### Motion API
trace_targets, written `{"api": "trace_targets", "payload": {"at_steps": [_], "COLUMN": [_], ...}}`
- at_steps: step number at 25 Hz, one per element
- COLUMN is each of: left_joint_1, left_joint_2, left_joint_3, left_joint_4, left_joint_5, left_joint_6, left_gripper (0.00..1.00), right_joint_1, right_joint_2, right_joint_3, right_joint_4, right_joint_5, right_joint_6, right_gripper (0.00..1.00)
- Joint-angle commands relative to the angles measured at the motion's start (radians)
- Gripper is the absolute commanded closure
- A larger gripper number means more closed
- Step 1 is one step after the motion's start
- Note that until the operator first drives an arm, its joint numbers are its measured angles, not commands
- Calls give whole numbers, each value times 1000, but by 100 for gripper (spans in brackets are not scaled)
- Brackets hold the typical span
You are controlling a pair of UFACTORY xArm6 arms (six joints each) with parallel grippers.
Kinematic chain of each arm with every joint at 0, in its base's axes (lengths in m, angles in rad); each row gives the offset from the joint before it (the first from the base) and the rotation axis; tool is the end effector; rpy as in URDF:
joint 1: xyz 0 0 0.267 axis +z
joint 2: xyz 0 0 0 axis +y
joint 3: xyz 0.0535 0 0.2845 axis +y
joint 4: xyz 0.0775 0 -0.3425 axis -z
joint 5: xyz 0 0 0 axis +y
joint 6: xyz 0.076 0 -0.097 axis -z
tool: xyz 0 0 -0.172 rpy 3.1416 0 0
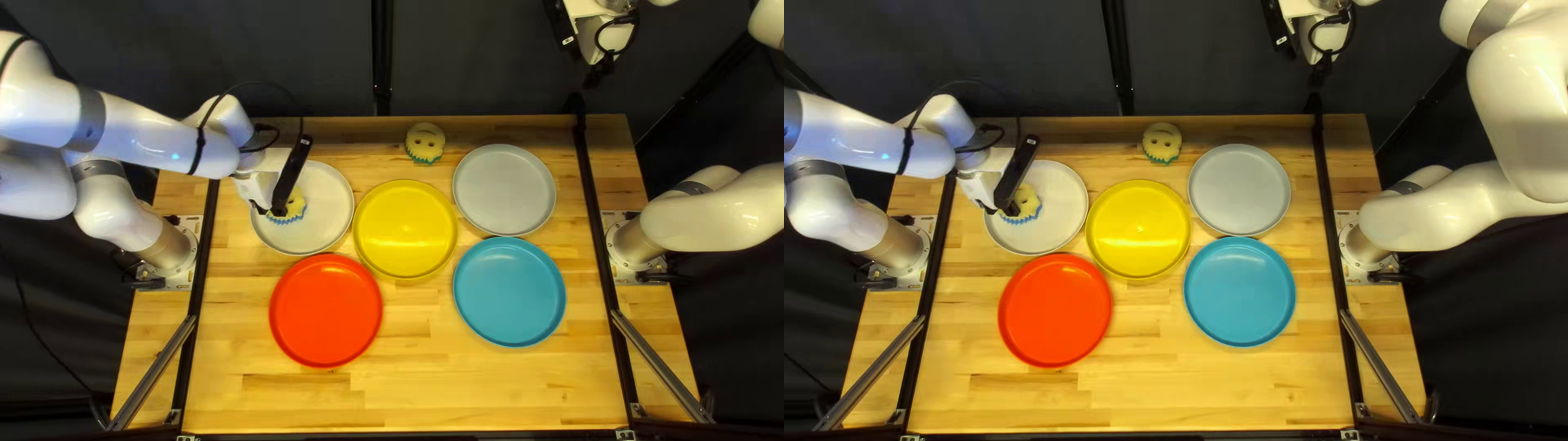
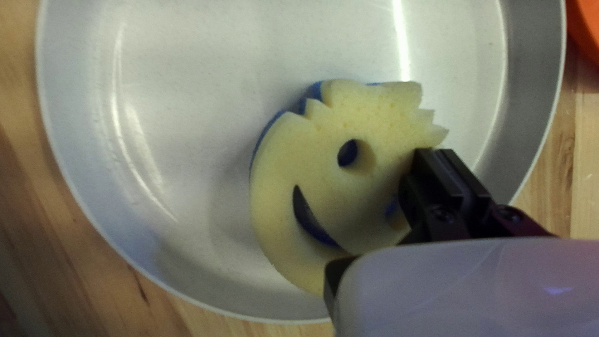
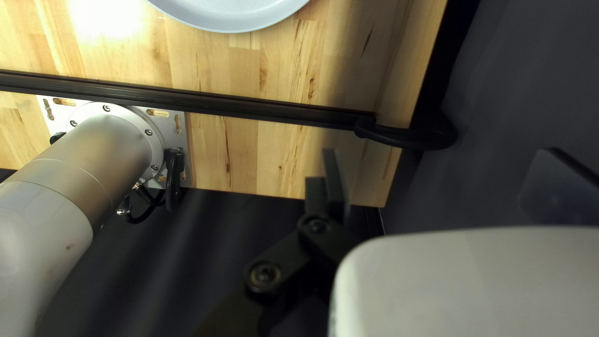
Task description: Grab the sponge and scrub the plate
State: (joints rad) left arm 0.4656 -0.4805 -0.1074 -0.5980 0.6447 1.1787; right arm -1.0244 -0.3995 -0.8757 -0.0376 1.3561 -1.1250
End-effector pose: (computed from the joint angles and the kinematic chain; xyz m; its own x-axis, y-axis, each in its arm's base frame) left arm 0.2449 0.0595 0.0388 0.9540 -0.1830 0.2375 -0.2407 -0.9397 0.2429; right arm 0.1703 -0.2978 0.2502 0.9915 0.1116 -0.0674 0.1078 -0.9925 -0.0575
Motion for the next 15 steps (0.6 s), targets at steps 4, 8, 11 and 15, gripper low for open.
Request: {"api": "trace_targets", "payload": {"at_steps": [4,8,11,15], "left_joint_1": [5,22,16,-18], "left_joint_2": [167,294,332,313], "left_joint_3": [-135,-257,-302,-284], "left_joint_4": [-43,-53,-52,-59], "left_joint_5": [-29,-32,-31,-46], "left_joint_6": [59,102,109,96], "left_gripper": [100,100,100,100], "right_joint_1": [0,0,0,0], "right_joint_2": [0,0,0,0], "right_joint_3": [0,0,0,0], "right_joint_4": [0,0,0,0], "right_joint_5": [0,0,0,0], "right_joint_6": [0,0,0,0], "right_gripper": [0,0,0,0]}}
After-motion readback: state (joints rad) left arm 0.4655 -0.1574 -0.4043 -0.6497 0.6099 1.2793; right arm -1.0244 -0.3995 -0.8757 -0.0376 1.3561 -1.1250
